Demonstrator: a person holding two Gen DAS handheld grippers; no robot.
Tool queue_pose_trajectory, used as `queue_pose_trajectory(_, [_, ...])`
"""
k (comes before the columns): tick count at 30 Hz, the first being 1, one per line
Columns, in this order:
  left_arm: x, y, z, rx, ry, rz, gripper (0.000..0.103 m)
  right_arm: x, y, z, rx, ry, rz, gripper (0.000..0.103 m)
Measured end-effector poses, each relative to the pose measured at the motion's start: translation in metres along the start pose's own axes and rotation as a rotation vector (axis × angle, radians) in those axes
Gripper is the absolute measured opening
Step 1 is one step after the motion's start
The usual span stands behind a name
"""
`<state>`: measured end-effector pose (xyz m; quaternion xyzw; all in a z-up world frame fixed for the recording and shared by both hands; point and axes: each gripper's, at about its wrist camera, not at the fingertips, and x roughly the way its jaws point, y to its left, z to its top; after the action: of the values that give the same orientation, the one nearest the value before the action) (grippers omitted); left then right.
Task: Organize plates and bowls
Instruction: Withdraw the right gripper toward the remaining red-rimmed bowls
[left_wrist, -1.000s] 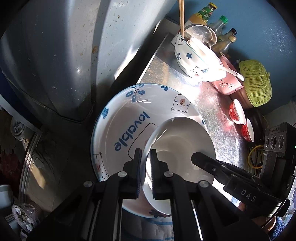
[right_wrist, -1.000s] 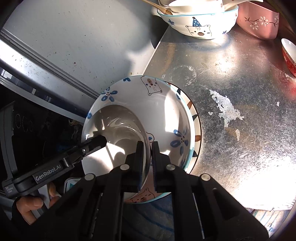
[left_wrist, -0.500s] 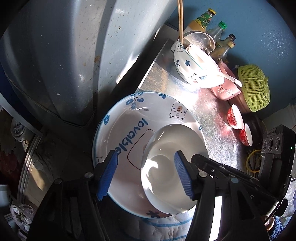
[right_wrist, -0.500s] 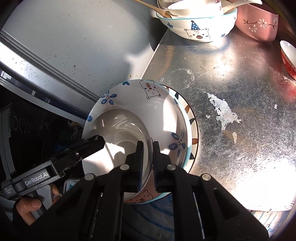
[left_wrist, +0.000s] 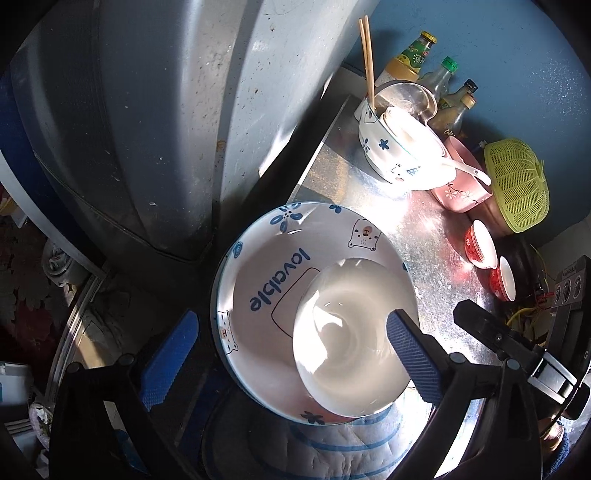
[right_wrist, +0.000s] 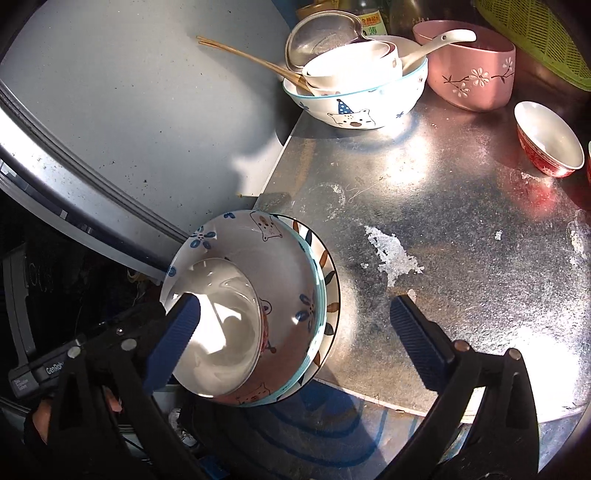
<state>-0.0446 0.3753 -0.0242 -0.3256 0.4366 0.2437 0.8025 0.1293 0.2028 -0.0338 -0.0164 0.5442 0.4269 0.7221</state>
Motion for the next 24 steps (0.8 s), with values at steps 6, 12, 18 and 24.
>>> queue_pose_trajectory(6, [-0.007,-0.003,-0.003,0.007,-0.019,0.053,0.103,-0.009,-0.01,0.001,0.012,-0.007,-0.006,0.103])
queue_pose_trajectory(12, [-0.01,-0.011,-0.003,0.018,-0.025,0.059,0.103,-0.015,-0.009,-0.001,0.007,-0.009,0.01,0.103])
queue_pose_trajectory(18, [-0.012,-0.022,-0.006,0.037,-0.025,0.063,0.103,-0.021,-0.012,-0.004,0.011,-0.012,0.012,0.103])
queue_pose_trajectory(24, [-0.011,-0.036,-0.009,0.057,-0.023,0.06,0.103,-0.032,-0.022,-0.008,0.026,-0.022,0.005,0.103])
